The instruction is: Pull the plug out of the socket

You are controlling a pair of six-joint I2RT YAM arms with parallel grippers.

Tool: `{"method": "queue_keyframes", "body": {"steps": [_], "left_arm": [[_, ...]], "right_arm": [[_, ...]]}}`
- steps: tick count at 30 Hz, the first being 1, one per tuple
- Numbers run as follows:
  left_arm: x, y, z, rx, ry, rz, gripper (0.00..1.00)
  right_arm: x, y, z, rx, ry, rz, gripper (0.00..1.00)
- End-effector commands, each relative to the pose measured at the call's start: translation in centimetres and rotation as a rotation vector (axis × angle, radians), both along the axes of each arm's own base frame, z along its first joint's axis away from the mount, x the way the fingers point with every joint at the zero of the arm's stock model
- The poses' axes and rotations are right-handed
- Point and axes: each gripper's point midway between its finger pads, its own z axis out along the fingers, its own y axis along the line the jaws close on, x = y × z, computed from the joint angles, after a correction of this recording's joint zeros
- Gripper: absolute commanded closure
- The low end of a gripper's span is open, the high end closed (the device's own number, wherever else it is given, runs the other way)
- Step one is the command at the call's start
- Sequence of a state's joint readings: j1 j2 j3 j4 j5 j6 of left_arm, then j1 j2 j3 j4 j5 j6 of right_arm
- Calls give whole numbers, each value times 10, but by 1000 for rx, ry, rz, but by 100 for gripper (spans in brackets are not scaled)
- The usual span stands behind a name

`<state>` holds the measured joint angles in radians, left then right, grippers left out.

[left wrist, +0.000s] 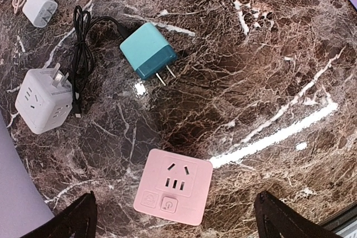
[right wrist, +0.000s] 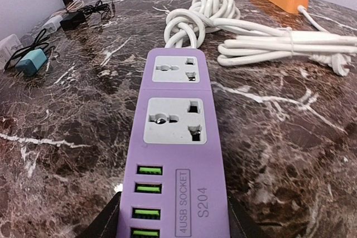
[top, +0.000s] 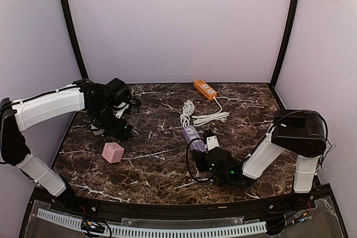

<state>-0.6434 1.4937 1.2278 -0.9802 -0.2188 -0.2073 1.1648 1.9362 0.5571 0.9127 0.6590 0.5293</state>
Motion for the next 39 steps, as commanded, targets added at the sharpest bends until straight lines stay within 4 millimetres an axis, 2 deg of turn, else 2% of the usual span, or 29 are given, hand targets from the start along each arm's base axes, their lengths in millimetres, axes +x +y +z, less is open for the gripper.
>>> {"method": "queue_keyframes", "body": {"steps": [1, 6, 12, 16, 17, 19, 20, 27, 33, 39], "left_arm": [[-3, -3, -1, -39, 8, 13, 1], [-5, -4, -4, -54, 9, 20, 1], [-8, -2, -6, -56, 8, 27, 1], [-11, 0, -8, -60, 13, 37, 1], [-14, 0, -11, -61, 27, 37, 1], [-21, 3, -14, -63, 48, 49, 1], [-23, 4, -16, -64, 53, 55, 1], [-52, 12, -12, -146, 71, 105, 1], [-63, 9, -10, -198, 78, 111, 1], [-67, 12, -17, -174, 98, 151, 1]], "right_arm": [[5, 24, -12, -105, 28, 81, 100], [35, 46, -1, -114, 31, 53, 100], [82, 47, -4, -99, 95, -5, 100], [107, 49, 3, -68, 107, -21, 100], [111, 51, 5, -59, 111, -10, 96], [116, 56, 10, -47, 112, 10, 72], [116, 58, 12, -45, 112, 19, 64], [109, 65, 20, -14, 109, 82, 30], [98, 72, 38, 30, 84, 158, 5], [82, 74, 63, 35, 41, 213, 1]]}}
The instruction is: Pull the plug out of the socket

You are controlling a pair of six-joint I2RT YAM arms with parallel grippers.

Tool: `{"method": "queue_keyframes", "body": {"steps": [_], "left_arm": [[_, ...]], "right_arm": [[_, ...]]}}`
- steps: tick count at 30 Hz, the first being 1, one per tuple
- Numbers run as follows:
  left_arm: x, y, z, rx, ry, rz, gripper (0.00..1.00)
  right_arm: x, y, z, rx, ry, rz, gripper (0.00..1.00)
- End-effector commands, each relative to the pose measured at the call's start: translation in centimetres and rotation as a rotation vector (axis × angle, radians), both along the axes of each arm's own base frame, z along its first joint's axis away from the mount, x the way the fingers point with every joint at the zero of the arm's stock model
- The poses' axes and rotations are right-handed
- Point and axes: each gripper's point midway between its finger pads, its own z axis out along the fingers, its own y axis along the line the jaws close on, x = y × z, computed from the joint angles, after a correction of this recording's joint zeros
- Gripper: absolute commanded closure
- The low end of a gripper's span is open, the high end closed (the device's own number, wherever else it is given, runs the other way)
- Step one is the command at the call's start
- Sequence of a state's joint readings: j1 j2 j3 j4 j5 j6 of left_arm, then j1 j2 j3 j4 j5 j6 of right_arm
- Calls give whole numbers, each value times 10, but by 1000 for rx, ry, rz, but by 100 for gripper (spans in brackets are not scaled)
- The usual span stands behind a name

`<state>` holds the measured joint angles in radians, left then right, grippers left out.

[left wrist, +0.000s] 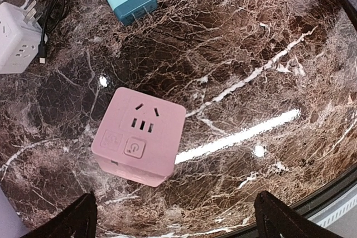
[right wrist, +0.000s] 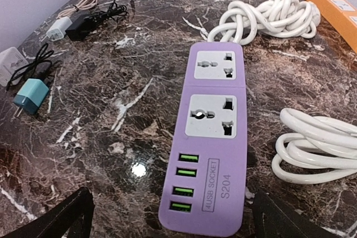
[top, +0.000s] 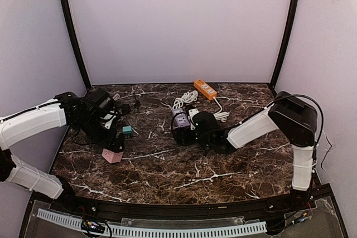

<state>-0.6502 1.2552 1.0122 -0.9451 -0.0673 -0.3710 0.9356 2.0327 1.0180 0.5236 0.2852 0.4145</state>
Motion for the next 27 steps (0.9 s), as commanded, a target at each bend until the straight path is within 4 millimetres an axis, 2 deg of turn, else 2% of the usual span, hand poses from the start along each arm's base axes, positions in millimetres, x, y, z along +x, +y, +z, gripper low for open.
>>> {"method": "queue_keyframes", "body": {"steps": [1, 6, 14, 20, 27], "left_arm": [[-12, 3, -11, 11, 55, 31, 1], [-16, -4, -27, 18, 87, 25, 1], [-9, -21, -45, 37, 118, -7, 1], [8, -37, -43, 30, 99, -34, 1], [17, -43, -44, 42, 92, -51, 1]], "right_arm": [[-14, 10, 48, 75, -81, 70, 1], [-27, 6, 60, 96, -84, 96, 2], [-39, -17, 73, 97, -102, 80, 1], [-45, -27, 77, 88, -102, 81, 1], [-52, -37, 83, 95, -112, 78, 2]]}}
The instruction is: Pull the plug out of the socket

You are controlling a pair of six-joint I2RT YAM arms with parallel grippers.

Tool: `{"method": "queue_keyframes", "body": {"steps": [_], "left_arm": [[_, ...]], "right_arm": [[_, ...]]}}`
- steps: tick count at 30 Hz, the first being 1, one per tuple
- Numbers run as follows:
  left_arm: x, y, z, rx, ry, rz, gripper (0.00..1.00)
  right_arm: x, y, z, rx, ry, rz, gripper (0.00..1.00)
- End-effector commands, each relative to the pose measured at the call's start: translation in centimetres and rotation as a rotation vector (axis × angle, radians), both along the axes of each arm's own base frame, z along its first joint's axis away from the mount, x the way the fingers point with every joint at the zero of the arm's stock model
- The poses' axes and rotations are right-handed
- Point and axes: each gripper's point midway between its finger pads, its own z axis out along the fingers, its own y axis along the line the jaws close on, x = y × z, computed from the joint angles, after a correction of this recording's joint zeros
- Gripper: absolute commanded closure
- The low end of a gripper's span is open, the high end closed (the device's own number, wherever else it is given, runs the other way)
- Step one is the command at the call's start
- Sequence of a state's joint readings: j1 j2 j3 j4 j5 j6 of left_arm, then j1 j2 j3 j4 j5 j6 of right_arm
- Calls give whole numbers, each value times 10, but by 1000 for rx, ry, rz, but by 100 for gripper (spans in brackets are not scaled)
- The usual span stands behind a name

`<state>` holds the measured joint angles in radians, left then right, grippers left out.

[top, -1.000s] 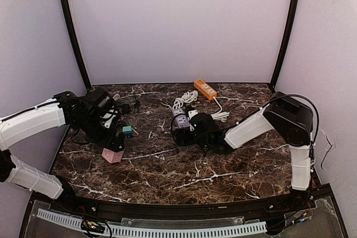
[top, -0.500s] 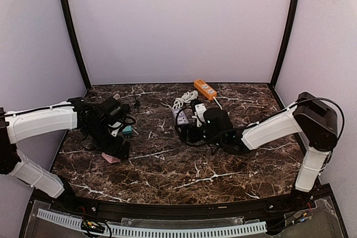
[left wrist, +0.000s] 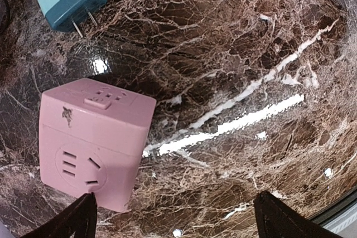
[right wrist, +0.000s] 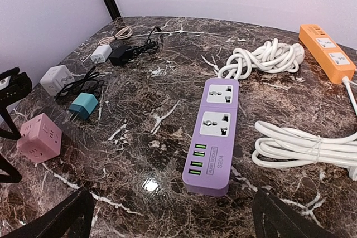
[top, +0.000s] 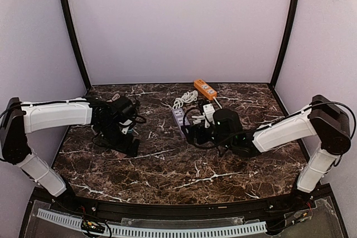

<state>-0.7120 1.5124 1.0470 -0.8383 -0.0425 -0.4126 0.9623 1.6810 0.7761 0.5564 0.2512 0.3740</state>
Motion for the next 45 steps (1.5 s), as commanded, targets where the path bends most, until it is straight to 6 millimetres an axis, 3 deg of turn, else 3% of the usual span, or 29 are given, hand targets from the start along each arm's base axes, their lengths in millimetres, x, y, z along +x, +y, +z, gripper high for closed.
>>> {"method": "queue_keyframes", "body": {"steps": [1, 9, 14, 19, 23, 28, 30, 31, 32, 33, 34, 39, 45], "left_arm": [[6, -5, 7, -3, -22, -24, 1], [32, -18, 48, -41, -151, -63, 1], [63, -22, 91, -34, -306, -66, 1], [84, -22, 149, -147, -516, -9, 1], [86, -16, 168, -213, -622, 32, 1], [77, -9, 150, -247, -638, 61, 1], [69, -5, 122, -247, -602, 71, 1], [68, -8, 120, -277, -604, 81, 1], [63, -5, 102, -267, -576, 82, 1], [62, -7, 101, -293, -582, 92, 1], [58, -3, 86, -281, -561, 97, 1], [51, -3, 69, -323, -550, 124, 1], [54, -6, 61, -322, -533, 137, 1]], "right_arm": [[-6, -6, 7, -1, -21, 4, 1], [-10, -11, 31, -8, -56, 26, 1], [-13, -20, 61, -6, -90, 38, 1], [-23, -45, 98, 23, -127, 44, 1], [-31, -71, 108, 56, -117, 33, 1], [-48, -88, 85, 57, -39, 51, 1], [-56, -93, 73, 71, -1, 57, 1], [-61, -96, 62, 71, 25, 62, 1], [-64, -98, 53, 76, 49, 63, 1], [-68, -99, 45, 85, 67, 68, 1], [-72, -100, 39, 95, 84, 75, 1], [-87, -106, 10, 146, 141, 91, 1], [-92, -104, -2, 156, 166, 115, 2]]}}
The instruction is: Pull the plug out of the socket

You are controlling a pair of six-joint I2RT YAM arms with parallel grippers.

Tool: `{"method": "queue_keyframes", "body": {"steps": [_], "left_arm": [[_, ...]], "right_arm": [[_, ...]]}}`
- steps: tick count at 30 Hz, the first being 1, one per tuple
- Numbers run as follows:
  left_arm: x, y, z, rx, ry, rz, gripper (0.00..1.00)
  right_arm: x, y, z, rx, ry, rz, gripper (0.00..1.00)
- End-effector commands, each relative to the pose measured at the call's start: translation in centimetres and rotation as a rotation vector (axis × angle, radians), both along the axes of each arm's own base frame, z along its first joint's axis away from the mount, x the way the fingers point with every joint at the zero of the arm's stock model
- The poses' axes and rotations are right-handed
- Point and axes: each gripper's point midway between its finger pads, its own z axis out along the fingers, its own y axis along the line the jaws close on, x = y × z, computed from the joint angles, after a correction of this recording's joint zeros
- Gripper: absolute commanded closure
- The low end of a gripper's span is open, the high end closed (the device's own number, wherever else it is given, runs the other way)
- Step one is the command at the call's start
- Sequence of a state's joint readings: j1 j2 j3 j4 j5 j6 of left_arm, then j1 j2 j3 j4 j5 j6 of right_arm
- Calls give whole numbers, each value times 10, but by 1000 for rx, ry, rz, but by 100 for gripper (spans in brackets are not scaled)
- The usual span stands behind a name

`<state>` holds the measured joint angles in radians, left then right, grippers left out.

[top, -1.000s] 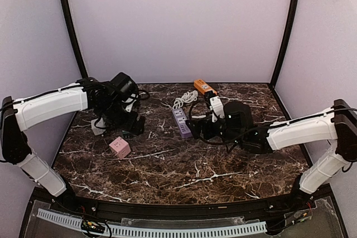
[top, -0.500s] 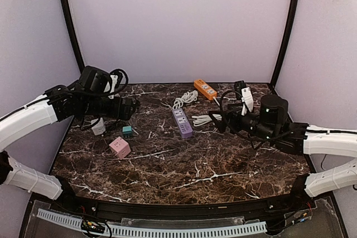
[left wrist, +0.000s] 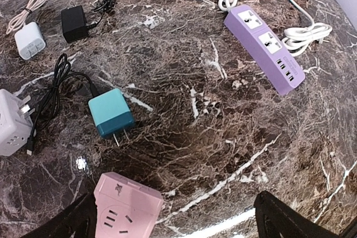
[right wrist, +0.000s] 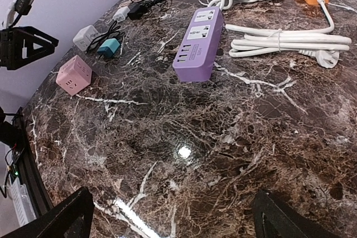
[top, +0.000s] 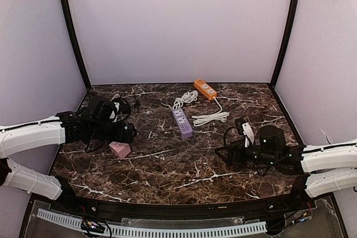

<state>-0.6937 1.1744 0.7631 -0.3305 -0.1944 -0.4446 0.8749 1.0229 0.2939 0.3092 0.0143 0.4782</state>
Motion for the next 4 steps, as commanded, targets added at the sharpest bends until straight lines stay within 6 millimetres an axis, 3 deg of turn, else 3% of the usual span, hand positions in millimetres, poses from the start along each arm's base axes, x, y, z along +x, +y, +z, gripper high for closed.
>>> {"method": "queue_keyframes", "body": {"steps": [1, 4], "left_arm": [[6, -6, 6, -54, -22, 15, 1], [10, -8, 9, -54, -29, 18, 1]], "right_arm": [[2, 10, 16, 89, -21, 21, 1], [2, 10, 17, 88, -28, 22, 1]]}}
